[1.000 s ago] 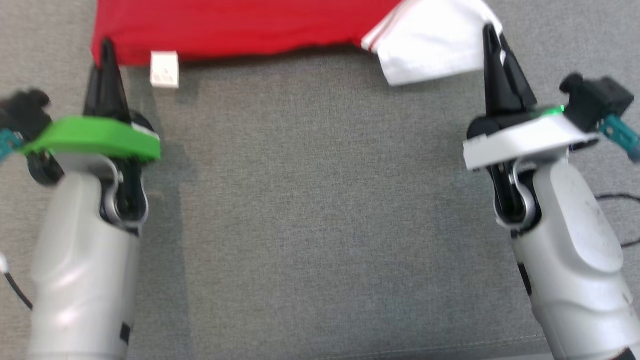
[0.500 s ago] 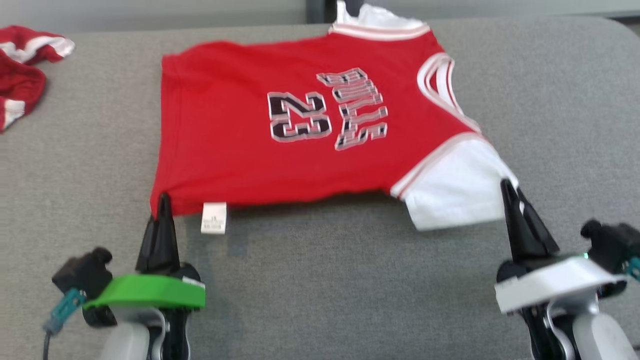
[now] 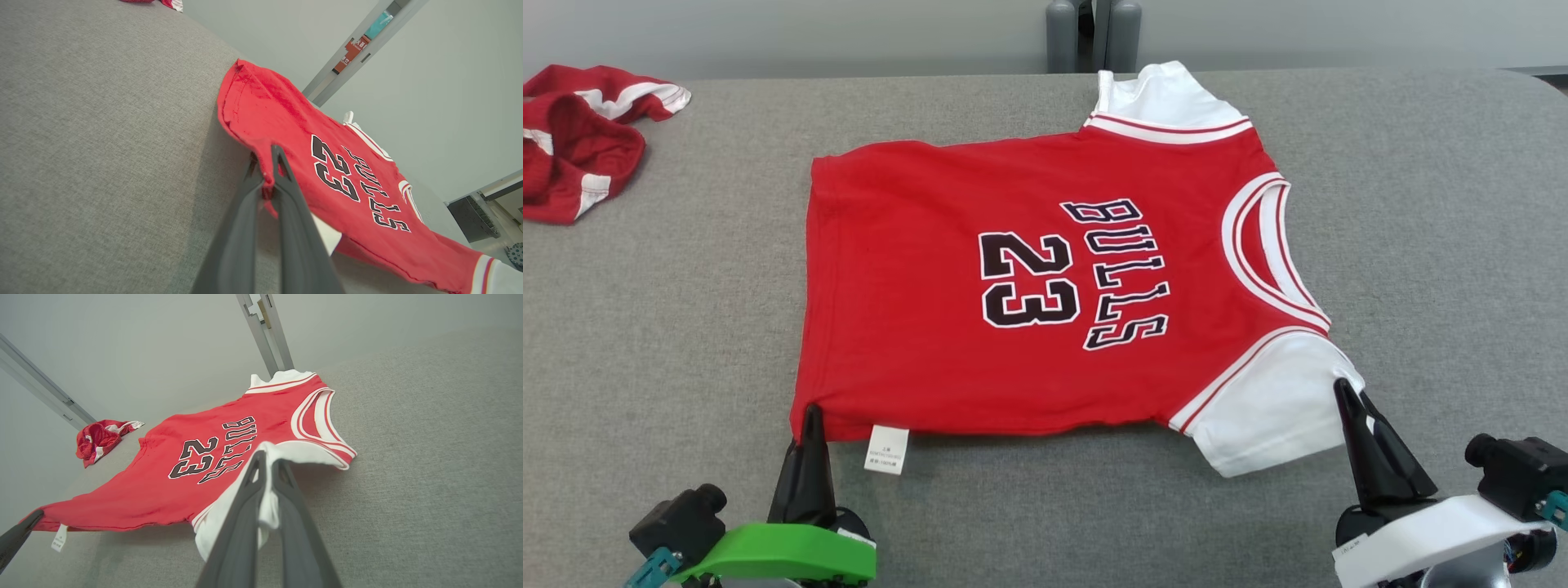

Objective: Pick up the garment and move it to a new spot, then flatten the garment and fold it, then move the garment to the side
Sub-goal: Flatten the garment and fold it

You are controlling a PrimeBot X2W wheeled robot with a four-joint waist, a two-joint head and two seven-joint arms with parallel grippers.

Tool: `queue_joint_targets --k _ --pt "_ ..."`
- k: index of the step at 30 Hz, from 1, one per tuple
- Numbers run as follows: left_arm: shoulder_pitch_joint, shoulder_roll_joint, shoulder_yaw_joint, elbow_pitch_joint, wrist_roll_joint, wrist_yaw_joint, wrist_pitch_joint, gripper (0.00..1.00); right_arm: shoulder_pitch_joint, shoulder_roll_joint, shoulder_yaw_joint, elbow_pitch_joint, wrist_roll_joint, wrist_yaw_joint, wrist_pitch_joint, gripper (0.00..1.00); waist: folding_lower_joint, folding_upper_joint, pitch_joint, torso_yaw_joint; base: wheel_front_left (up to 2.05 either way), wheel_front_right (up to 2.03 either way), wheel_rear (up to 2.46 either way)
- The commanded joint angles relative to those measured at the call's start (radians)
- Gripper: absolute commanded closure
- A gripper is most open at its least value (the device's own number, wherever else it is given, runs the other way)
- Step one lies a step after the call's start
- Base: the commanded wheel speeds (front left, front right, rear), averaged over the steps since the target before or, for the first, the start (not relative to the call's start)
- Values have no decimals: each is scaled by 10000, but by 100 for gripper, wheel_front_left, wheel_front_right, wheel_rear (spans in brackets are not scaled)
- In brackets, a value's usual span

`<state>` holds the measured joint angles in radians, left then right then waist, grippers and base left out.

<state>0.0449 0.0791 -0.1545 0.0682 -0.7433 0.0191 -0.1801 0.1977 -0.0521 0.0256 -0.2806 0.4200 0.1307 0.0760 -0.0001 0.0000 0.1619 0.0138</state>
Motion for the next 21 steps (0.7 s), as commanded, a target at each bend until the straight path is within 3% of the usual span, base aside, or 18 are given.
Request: queue_joint_targets --k 1,12,21 --pt "-260 -15 21 147 -79 65 9 100 -265 1 20 210 -302 -1 -79 100 1 0 116 42 0 0 0" --pt "-1700 -244 -183 1680 -1175 -103 -269 100 -2113 10 -69 2623 -17 -1 -765 100 1 0 268 318 0 0 0" --pt "-3660 -271 -469 3148 -1708 202 -38 100 -4823 10 -427 4773 -266 -1 -696 100 1 0 659 438 0 0 0"
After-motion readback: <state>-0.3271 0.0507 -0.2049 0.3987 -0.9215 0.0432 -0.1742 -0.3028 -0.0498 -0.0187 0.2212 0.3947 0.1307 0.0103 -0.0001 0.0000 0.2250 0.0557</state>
